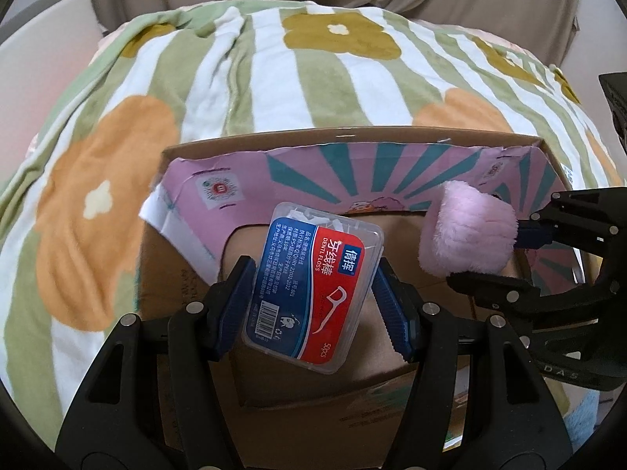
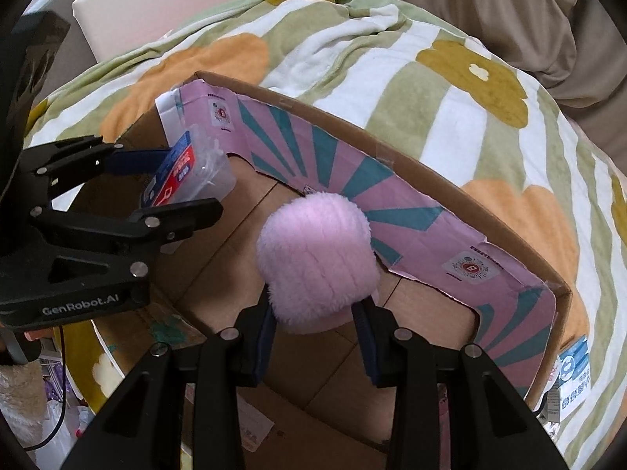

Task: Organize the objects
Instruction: 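Carry floss case and pink puff into the box and open both tools, then move both tools back toward the remaining items on the blanket, then grasp the white sock with the left tool while the right tool grasps the milk carton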

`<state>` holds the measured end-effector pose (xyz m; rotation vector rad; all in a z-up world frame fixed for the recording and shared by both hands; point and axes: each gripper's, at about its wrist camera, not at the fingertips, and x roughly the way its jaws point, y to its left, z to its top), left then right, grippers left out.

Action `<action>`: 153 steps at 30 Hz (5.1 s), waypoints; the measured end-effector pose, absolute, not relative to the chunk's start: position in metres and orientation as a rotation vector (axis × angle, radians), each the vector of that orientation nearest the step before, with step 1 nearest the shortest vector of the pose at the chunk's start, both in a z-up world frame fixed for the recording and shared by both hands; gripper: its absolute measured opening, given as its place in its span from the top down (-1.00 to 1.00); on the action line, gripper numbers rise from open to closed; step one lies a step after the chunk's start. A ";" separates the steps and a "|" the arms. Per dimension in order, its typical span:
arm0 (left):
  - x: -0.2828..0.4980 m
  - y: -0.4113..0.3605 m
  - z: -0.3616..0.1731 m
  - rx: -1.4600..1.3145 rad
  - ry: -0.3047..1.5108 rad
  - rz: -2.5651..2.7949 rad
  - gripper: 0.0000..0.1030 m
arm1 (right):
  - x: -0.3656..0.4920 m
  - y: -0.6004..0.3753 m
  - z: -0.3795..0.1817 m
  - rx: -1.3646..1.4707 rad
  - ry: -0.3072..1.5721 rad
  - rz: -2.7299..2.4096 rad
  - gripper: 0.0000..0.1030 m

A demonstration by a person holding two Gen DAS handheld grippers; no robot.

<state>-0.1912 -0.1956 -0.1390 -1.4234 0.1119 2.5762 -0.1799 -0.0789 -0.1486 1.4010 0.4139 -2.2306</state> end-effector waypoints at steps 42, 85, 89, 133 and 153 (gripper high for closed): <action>-0.154 -0.177 -0.090 -1.337 0.066 2.622 -0.99 | -0.131 -0.020 -0.102 1.270 0.342 -2.324 -0.67; -0.161 0.155 -0.093 -1.179 1.030 2.051 -0.99 | -0.130 0.238 -0.069 1.240 0.371 -2.553 -0.92; -0.176 0.164 -0.120 -1.225 1.082 1.983 -0.99 | -0.141 0.246 -0.080 1.211 0.326 -2.521 -0.99; -0.239 0.195 -0.217 -1.440 1.196 1.612 -0.21 | -0.202 0.230 -0.191 1.230 0.430 -2.303 -0.26; -0.250 0.180 -0.179 -1.405 1.162 1.714 -0.14 | -0.189 0.233 -0.174 1.209 0.409 -2.346 -0.25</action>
